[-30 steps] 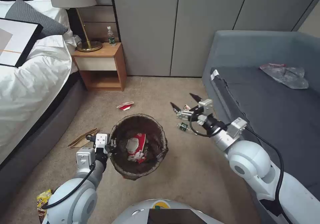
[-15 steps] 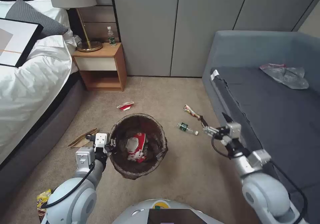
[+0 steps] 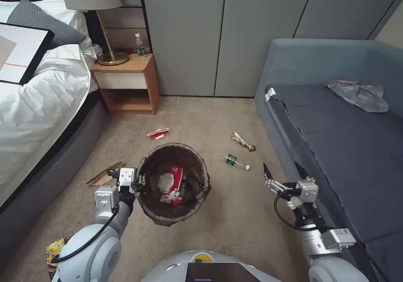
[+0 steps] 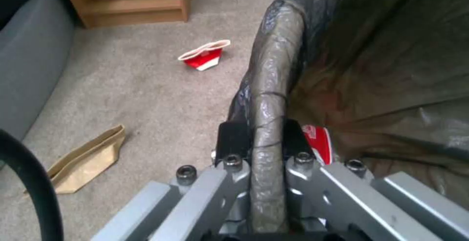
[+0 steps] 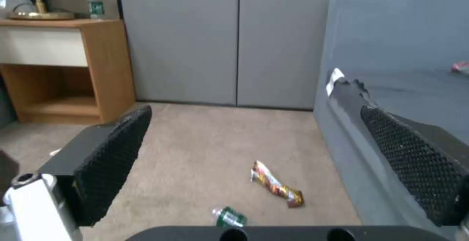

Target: Pick up the trash bin, then pick up the garbage from the floor and place it into the trash bin.

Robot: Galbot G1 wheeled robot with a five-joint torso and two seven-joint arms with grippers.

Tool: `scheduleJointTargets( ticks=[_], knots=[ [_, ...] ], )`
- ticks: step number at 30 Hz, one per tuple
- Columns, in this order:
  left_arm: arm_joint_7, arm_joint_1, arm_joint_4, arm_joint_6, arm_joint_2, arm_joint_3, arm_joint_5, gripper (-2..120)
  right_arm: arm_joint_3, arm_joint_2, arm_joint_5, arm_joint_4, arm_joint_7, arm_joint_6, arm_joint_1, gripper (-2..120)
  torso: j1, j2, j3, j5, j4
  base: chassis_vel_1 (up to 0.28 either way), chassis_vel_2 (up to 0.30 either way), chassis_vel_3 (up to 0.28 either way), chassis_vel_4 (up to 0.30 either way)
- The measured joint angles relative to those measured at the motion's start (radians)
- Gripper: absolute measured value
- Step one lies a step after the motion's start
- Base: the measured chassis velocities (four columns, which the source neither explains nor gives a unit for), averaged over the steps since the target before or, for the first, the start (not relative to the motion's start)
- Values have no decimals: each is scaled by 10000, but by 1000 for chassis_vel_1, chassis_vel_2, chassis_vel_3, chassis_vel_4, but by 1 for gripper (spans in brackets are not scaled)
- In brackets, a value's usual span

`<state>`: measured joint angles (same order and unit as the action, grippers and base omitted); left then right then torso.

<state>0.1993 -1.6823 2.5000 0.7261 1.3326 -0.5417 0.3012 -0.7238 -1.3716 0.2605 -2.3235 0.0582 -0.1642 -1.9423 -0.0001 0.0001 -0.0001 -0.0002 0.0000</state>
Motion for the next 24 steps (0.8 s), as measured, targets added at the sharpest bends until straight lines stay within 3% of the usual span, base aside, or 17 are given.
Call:
scheduleJointTargets(
  ticks=[13,24],
  knots=[
    [-4,-65,0,0,57,-20,-58,2,-576,-309,130,40,497,-681,-736,100,0,0,0,1,-1,0,0,0,0],
    [-8,-118,0,0,73,-20,-78,2,-744,-359,194,76,485,-722,-687,100,1,-1,1,2,0,0,0,0,0]
  ],
)
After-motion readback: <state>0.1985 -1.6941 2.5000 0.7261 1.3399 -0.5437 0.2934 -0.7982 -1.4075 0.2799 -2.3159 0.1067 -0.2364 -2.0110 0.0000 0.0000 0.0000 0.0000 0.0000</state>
